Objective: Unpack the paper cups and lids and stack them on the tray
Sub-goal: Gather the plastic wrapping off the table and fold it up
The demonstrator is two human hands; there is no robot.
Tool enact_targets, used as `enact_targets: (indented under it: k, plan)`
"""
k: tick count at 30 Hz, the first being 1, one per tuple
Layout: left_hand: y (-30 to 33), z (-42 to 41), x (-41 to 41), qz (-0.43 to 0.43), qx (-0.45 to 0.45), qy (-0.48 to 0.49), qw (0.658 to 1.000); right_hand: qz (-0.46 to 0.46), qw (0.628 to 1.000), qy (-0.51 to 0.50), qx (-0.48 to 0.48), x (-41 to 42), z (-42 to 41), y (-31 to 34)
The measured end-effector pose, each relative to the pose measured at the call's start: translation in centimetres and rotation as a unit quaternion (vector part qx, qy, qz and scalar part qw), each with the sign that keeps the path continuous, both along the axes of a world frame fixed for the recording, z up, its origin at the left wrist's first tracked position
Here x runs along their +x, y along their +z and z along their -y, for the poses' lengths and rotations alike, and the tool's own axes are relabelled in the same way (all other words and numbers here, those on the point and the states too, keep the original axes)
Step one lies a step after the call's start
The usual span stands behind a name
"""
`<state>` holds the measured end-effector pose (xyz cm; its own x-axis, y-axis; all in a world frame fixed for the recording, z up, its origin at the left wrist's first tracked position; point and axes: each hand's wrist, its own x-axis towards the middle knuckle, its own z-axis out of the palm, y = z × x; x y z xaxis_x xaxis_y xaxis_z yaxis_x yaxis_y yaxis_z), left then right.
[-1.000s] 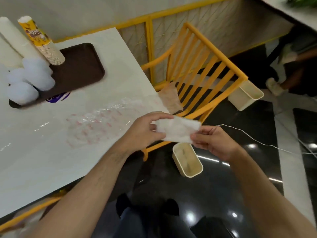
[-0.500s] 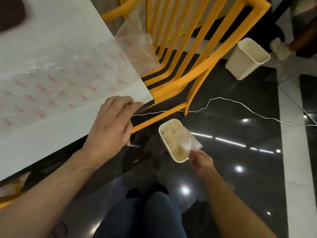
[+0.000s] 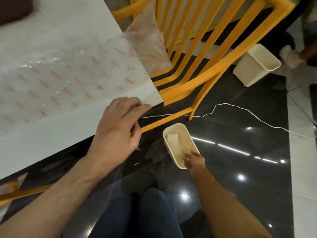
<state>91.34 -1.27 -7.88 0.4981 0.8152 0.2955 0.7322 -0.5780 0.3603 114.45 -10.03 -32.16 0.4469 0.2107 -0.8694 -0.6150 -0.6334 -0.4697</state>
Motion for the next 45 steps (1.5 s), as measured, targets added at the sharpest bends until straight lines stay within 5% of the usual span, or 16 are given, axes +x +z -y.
enact_targets:
  k: [9, 15, 21, 26, 30, 33, 39, 45]
  plan:
    - [4.8, 1.1, -0.5, -0.022, -0.227, 0.021, 0.973, -0.006, 0.983, 0.103, 0.15, -2.1, -1.5, 20.0]
    - [8.8, 1.6, -2.3, 0.042, -0.37, 0.111, 0.921, 0.025, 0.955, 0.192, 0.227, -5.8, -3.7, 29.9]
    - [11.4, 2.6, -8.9, 0.102, -0.371, 0.235, 0.892, 0.137, 0.886, 0.359, 0.259, -10.9, -6.7, 34.6]
    - [11.4, 1.1, -15.6, 0.019, -0.236, 0.294, 0.926, 0.312, 0.718, 0.571, 0.248, -15.3, -10.3, 35.3]
    - [10.5, -0.8, -19.1, -0.1, -0.214, 0.271, 0.933, 0.449, 0.542, 0.674, 0.223, -18.8, -13.3, 34.1]
    - [9.3, -2.1, -20.3, -0.138, -0.214, 0.232, 0.939, 0.507, 0.465, 0.701, 0.189, -21.0, -15.2, 33.5]
    - [8.3, -3.1, -21.6, -0.119, -0.188, 0.187, 0.957, 0.518, 0.45, 0.703, 0.187, -21.5, -17.7, 34.9]
    - [9.9, -4.8, -23.1, -0.094, -0.208, 0.165, 0.959, 0.434, 0.502, 0.709, 0.24, -21.9, -20.3, 38.9]
